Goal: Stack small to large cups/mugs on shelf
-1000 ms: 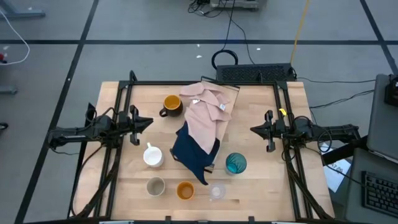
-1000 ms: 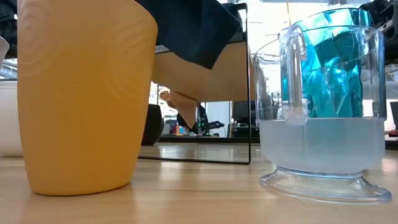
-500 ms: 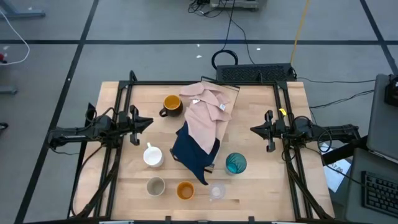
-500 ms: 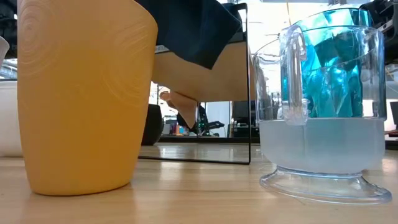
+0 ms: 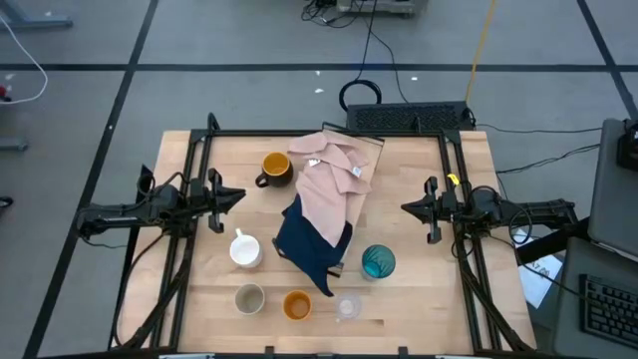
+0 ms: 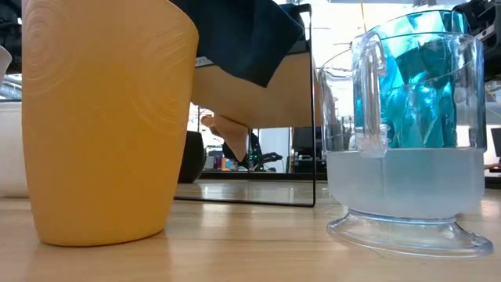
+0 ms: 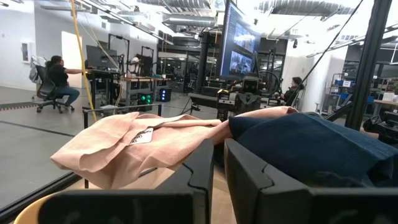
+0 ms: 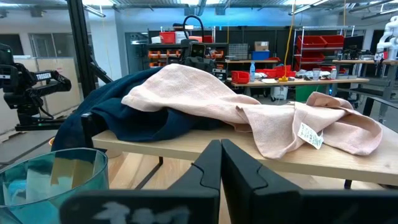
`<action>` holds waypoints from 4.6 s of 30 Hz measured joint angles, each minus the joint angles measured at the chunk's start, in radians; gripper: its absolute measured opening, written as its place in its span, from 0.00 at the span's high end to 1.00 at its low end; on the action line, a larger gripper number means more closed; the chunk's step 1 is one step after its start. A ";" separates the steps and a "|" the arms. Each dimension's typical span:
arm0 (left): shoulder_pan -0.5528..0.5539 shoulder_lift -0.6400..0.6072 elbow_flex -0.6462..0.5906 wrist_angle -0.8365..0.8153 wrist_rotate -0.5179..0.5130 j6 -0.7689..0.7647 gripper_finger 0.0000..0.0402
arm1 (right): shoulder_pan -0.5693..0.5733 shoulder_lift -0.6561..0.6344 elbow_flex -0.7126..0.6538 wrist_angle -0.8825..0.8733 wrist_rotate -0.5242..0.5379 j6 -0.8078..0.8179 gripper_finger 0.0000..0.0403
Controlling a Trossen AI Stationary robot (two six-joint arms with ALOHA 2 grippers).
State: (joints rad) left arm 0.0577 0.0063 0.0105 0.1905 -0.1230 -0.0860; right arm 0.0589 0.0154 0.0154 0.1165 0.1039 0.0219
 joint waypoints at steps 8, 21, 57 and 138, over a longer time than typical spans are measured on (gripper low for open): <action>0.000 0.000 0.000 0.000 0.000 0.000 0.90 | 0.000 0.000 0.000 0.000 0.000 0.000 1.00; 0.000 0.000 0.000 0.000 0.000 0.000 0.90 | 0.000 0.000 0.000 0.000 0.000 0.000 1.00; 0.000 0.000 0.000 -0.133 -0.009 0.054 0.99 | -0.001 0.005 0.000 -0.038 0.129 -0.092 1.00; 0.000 0.000 0.000 -0.082 -0.063 0.019 0.91 | 0.002 0.646 0.594 0.019 -0.099 -0.209 0.65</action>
State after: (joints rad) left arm 0.0578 0.0067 0.0109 0.1085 -0.1860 -0.0669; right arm 0.0605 0.6617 0.6094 0.1359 0.0044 -0.1869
